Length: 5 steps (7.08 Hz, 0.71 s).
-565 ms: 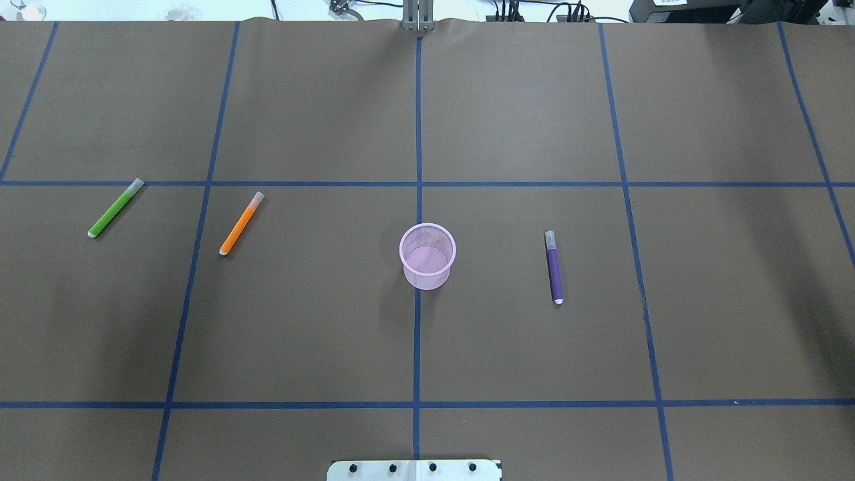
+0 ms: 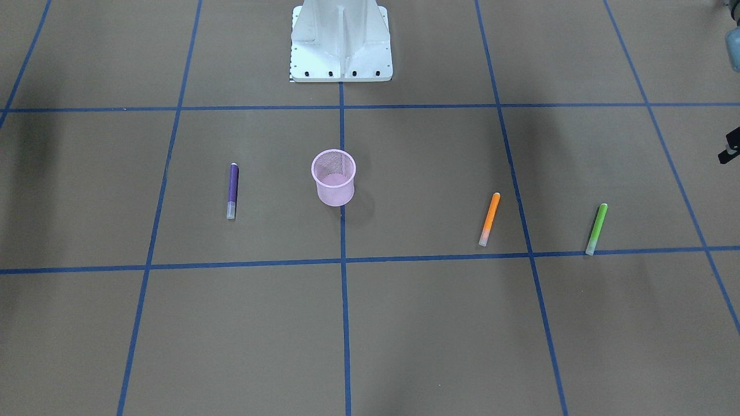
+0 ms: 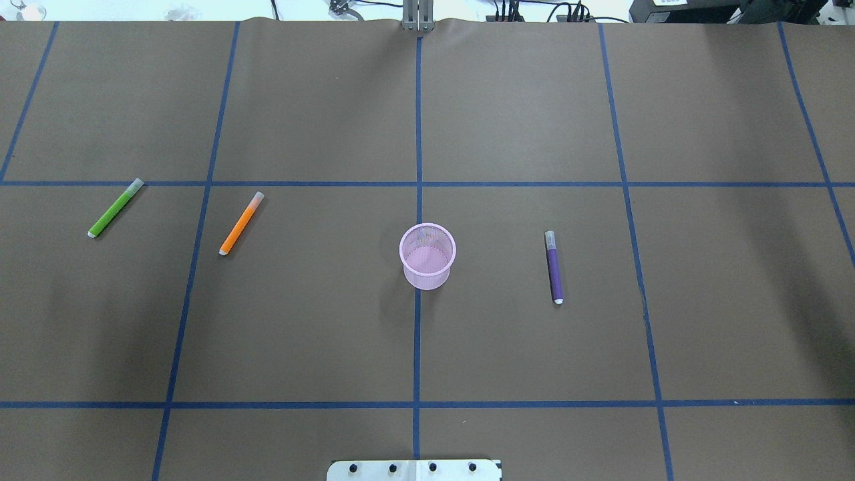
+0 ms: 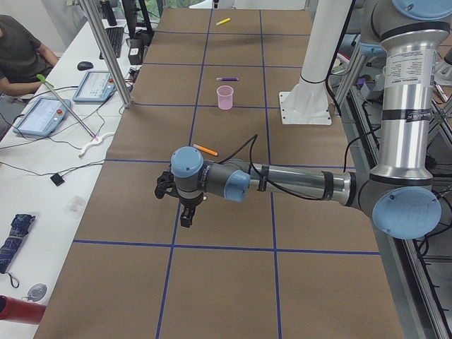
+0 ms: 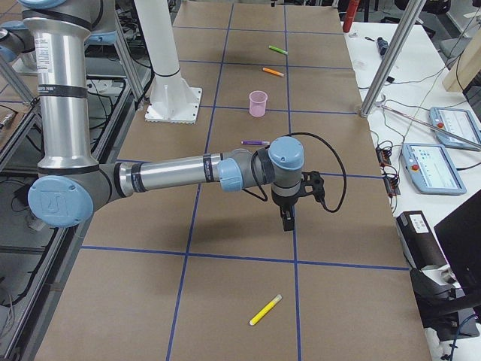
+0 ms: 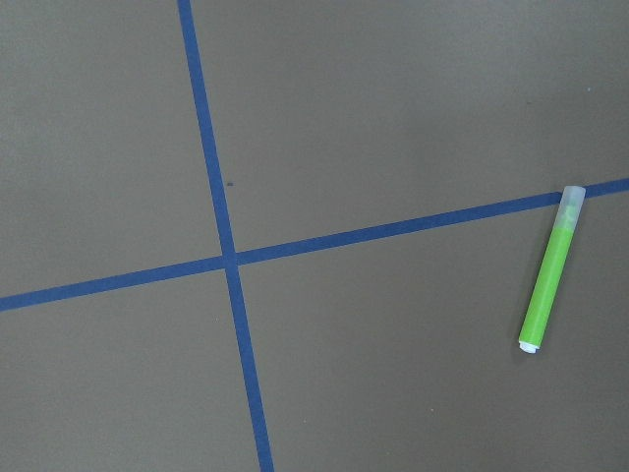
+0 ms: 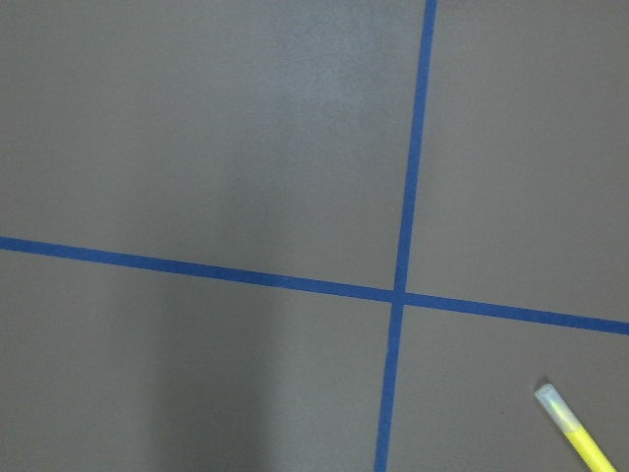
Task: Collect pens into pen holder
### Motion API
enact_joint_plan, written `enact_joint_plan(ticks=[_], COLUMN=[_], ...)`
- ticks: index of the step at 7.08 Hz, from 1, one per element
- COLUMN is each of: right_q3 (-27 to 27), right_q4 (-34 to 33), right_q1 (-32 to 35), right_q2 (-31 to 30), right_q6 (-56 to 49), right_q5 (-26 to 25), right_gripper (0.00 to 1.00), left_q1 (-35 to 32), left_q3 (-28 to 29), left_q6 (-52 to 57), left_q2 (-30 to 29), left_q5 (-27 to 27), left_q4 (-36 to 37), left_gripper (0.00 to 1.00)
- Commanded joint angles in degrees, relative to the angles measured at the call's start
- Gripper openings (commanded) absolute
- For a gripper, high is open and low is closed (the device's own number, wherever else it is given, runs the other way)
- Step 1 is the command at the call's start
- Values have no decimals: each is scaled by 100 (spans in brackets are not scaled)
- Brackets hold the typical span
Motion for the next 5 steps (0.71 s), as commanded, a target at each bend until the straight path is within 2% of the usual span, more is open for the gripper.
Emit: enact_joint_plan(ticks=[1,5], right_q3=[-16,-113], right_q4=[18,18], right_q1=[-9,-122], right_q2=[-93,-59], right_q6=[-7,29], right_q5=[38,82], right_gripper=[100,100], left_q1=[43,43], left_q3=[0,17], left_q6=[-18,8], left_q2=[116,328], left_q5=[-9,-62], left_q4=[-29,-354], left_gripper=[100,100])
